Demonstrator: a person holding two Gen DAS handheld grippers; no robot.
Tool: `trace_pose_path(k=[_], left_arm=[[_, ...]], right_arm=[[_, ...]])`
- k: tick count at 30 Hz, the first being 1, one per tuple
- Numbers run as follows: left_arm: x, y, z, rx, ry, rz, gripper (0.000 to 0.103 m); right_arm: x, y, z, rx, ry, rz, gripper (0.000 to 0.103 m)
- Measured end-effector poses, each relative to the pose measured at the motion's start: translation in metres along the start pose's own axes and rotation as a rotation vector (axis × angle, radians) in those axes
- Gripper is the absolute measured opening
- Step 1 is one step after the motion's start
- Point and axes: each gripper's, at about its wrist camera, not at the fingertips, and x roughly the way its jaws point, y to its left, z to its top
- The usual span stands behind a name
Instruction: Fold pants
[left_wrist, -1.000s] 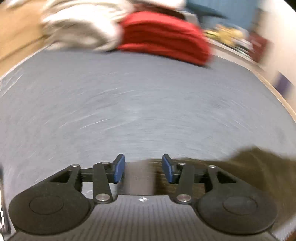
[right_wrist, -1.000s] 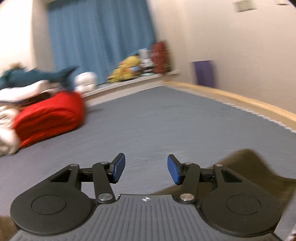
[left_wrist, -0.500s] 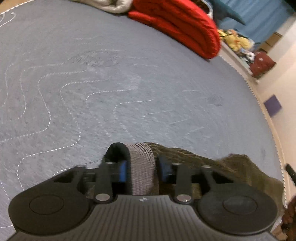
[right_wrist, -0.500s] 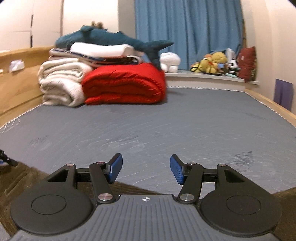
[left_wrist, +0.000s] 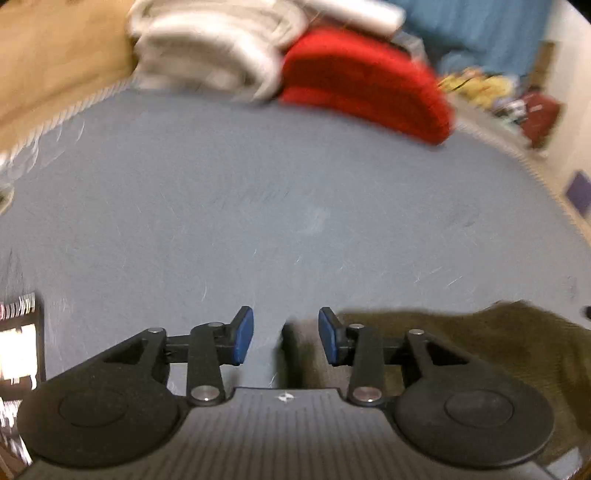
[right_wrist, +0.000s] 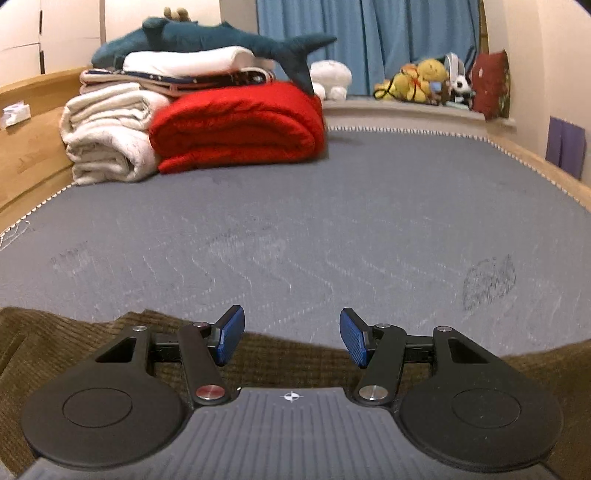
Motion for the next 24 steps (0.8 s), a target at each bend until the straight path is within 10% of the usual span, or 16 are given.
trace_pose_path(k=[5,10,16,24], left_arm=[[-0.011,-0.034,-0.022,0.241,0.084,-0.263,0.042],[0.026,-0.067,-0.079,0.623,0.276,-0.056,0.026],[0.008,-0.061,-0.053,0.537,0.208,-0.061,0.029],[0.019,-0.083,-0.011,0.450,0.080,-0.148,0.029]], right_arm=[[0.002,0.020,-0.004,-0.048,0.008,0.065,0.060],[0.014,0.057,-0.009,-0.118,0.029,0.160,0.060],[0.053,0.102,-0.016,-0.172,0.079,0.167,0.058],[0.116,0.115,-0.016,-0.142,0.148,-0.041,0.056]])
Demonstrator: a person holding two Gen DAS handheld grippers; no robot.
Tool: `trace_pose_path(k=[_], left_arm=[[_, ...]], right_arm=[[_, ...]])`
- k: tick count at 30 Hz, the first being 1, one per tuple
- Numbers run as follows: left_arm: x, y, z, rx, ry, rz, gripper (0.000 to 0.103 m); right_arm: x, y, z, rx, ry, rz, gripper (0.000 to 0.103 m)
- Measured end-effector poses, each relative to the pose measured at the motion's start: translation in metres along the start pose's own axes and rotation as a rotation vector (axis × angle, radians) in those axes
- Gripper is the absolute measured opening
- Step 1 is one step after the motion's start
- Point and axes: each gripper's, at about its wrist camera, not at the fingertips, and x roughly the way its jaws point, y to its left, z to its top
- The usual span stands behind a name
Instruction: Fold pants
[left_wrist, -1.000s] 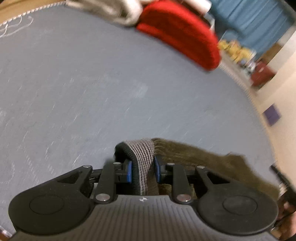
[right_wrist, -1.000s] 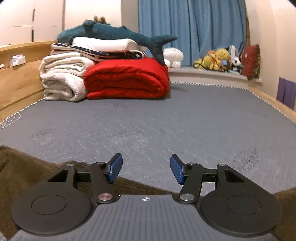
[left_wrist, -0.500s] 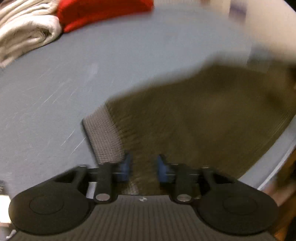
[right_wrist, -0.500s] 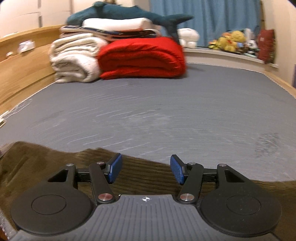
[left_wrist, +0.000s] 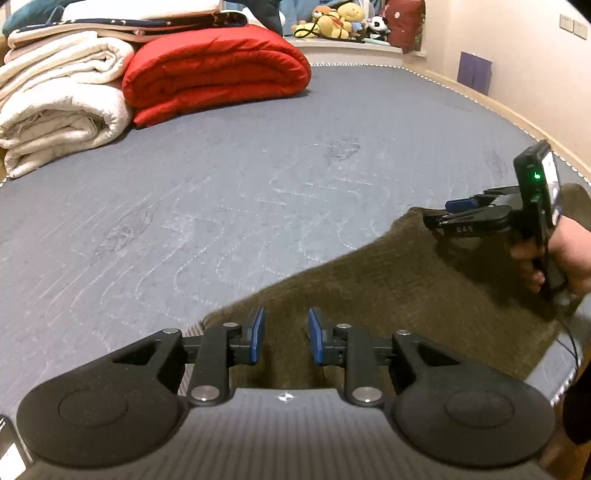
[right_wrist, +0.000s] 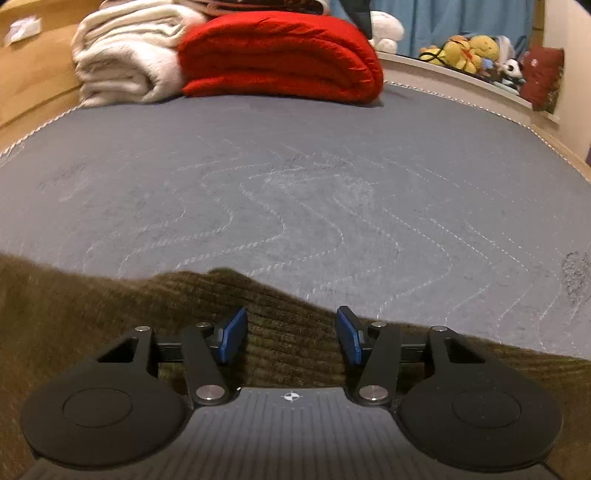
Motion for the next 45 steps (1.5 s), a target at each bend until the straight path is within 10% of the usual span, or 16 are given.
trace_pose_path(k=[5,12,18,24,36,45], left_arm=[[0.056,0.019,-0.023,-0.016,0.201,0.077,0.021],[0.017,0.017,-0.007,-0.058,0.049,0.033,0.028],[0.043,0.018,-0.022,0.003,0.170,0.101,0.030],[0.007,0.026,0.000,-0.141,0.037,0.088,0.052],[-0.012,0.088,-0.002,-0.369,-0.010,0.129,0.052],[-0.014,0.099,-0.006,-0.404,-0.005,0.105,0.054]], right_arm=[[0.003,-0.001,0.004,0.025,-0.009,-0.013,0.060],[-0.021,-0.008,0.002,0.050,-0.059,0.027,0.067],[-0.053,0.005,-0.015,-0.076,-0.102,0.108,0.068],[-0.079,0.022,-0.029,-0.156,-0.156,0.110,0.068],[-0.154,0.164,-0.064,-0.406,-0.373,0.388,0.064],[-0.136,0.260,-0.102,-0.759,-0.367,0.365,0.064]])
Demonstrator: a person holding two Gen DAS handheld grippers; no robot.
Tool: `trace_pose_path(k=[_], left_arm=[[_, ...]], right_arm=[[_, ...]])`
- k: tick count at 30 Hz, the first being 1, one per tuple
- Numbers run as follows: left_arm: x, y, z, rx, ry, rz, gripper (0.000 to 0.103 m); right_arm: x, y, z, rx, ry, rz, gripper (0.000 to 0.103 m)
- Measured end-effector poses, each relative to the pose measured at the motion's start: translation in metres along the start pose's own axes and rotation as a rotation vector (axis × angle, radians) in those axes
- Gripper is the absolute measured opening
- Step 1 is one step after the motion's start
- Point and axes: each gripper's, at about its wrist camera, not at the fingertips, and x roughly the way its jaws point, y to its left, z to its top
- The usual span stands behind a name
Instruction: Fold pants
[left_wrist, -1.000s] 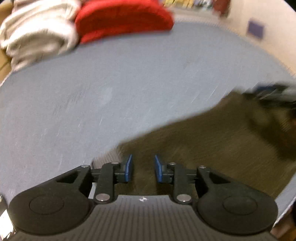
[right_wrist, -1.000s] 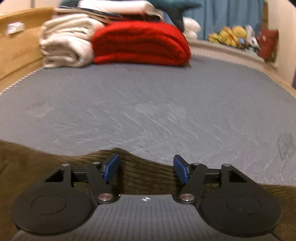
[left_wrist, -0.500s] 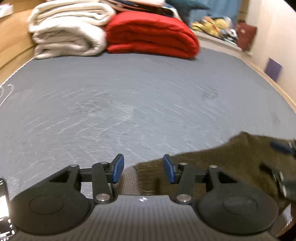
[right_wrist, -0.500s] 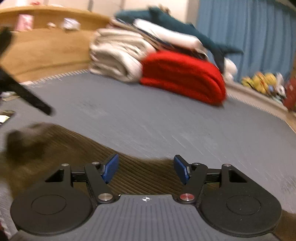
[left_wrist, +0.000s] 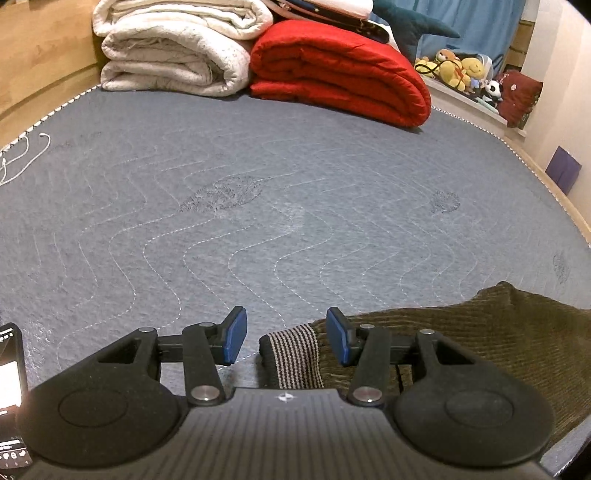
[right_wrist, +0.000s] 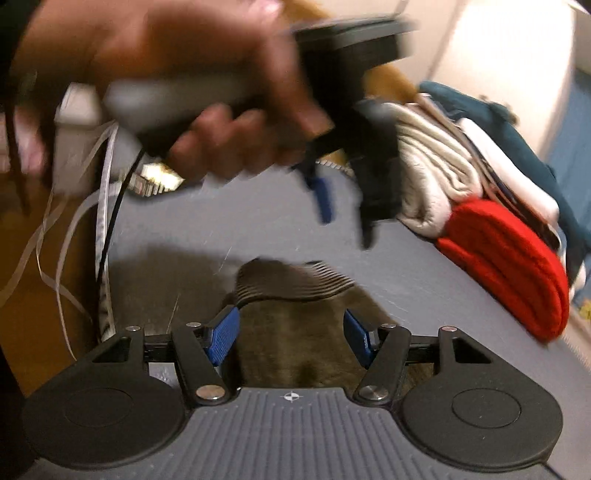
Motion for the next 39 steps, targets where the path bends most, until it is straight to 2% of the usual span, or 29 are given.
trace_pose_path(k=[4,7,8,10,11,13,16,21,24,27,30,34,36,37,39], left_arm=[[0.003,0.000,0.000,-0.006,0.018,-0.027,0.059],[0.006,0.002,0.000,-0.029,0.037,-0.075,0.070],[0.008,0.005,0.001,-0.049,0.049,-0.103,0.072],[0.013,0.011,0.001,-0.088,0.081,-0.155,0.087],[0.017,0.014,0.000,-0.108,0.103,-0.176,0.090],[0.026,0.020,-0.003,-0.156,0.147,-0.216,0.097],[0.045,0.032,-0.008,-0.268,0.236,-0.327,0.097],[0.067,0.036,-0.012,-0.357,0.305,-0.482,0.094],[0.073,0.032,-0.015,-0.373,0.331,-0.518,0.066],[0.067,0.026,-0.016,-0.310,0.296,-0.479,0.049],[0.050,0.029,-0.011,-0.295,0.239,-0.468,0.043],[0.023,0.038,-0.006,-0.261,0.165,-0.471,0.043],[0.024,0.046,-0.010,-0.267,0.177,-0.451,0.044],[0.028,0.048,-0.013,-0.273,0.194,-0.433,0.051],[0.037,0.049,-0.016,-0.268,0.229,-0.352,0.056]], right_arm=[[0.032,0.017,-0.001,-0.077,0.119,0.007,0.064],[0.036,0.017,0.000,-0.109,0.104,-0.013,0.062],[0.036,0.013,0.001,-0.102,0.105,0.002,0.058],[0.031,0.007,0.000,-0.084,0.102,0.021,0.046],[0.027,0.004,0.002,-0.075,0.088,0.028,0.041],[0.011,0.000,0.002,-0.037,0.048,0.006,0.033],[-0.014,-0.011,0.007,0.026,0.004,-0.029,0.030],[-0.050,-0.022,0.011,0.076,-0.048,-0.066,0.028],[-0.057,-0.017,0.010,0.026,-0.073,-0.078,0.028],[-0.056,-0.013,0.010,0.025,-0.069,-0.079,0.028],[-0.055,-0.008,0.018,0.031,-0.078,-0.079,0.028],[-0.055,0.002,0.036,0.031,-0.110,-0.078,0.028],[-0.053,0.006,0.041,0.029,-0.109,-0.067,0.028],[-0.050,0.009,0.041,0.022,-0.098,-0.053,0.029],[-0.038,0.015,0.037,-0.008,-0.030,-0.031,0.032]])
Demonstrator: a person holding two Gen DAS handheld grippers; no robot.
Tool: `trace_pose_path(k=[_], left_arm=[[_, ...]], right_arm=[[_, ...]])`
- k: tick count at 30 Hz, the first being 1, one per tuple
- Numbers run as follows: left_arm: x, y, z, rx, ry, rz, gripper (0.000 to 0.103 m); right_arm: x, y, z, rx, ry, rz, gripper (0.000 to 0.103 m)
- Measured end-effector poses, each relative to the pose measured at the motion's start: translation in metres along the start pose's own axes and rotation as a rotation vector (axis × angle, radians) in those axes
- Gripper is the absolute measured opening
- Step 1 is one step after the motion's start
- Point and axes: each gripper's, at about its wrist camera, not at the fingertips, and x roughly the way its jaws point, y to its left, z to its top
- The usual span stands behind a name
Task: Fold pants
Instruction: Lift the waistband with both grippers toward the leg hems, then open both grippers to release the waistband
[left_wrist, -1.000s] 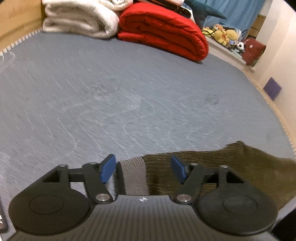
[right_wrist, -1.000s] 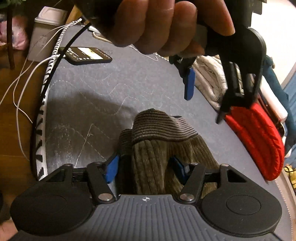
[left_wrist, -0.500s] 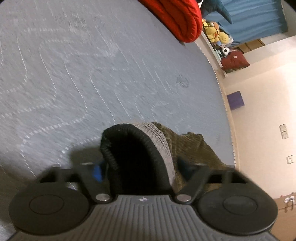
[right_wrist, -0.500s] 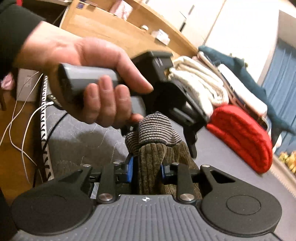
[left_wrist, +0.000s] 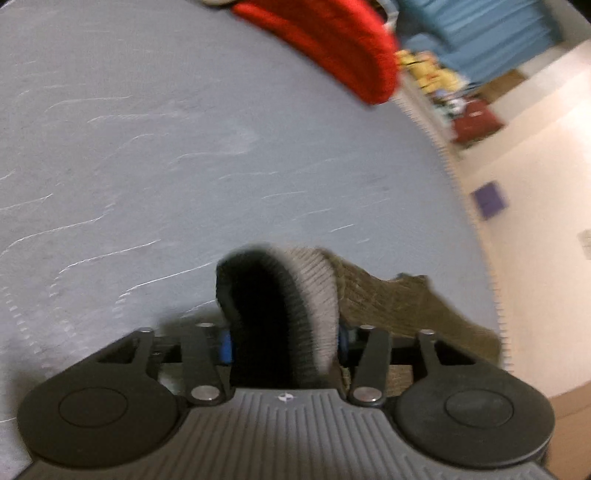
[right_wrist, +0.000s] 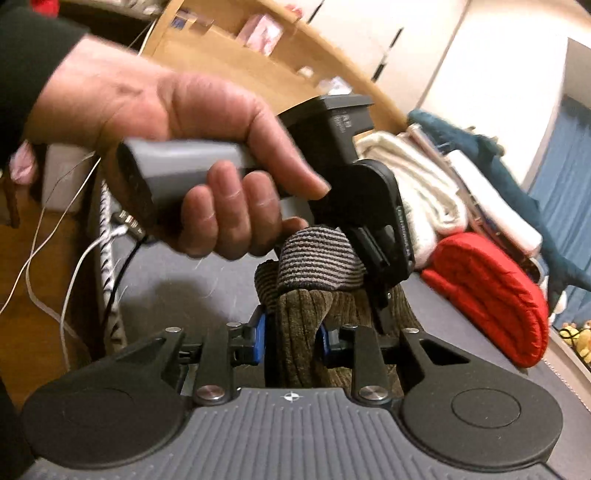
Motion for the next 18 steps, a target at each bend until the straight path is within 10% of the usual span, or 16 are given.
trace_pose_path(k=[6,9,11,18], left_arm=[[0.005,-0.031,0.012,0.084,-0.015,0.184,0.060],[-0.005,-0.064,0.012,0.138,-0.088,0.382,0.093],[-0.018,-0.081,0.009,0.179,-0.180,0.501,0.094],[-0.035,-0.151,-0.007,0.230,-0.378,0.323,0.073]], right_arm=[[-0.028,-0.031,-0.018,0.131,0.001,0.028,0.066],[-0.064,-0.075,-0.023,0.244,-0.050,0.002,0.071],[-0.087,-0.110,-0.031,0.341,-0.060,-0.043,0.074],[-0.191,-0.236,-0.108,0.658,-0.068,-0.415,0.075]])
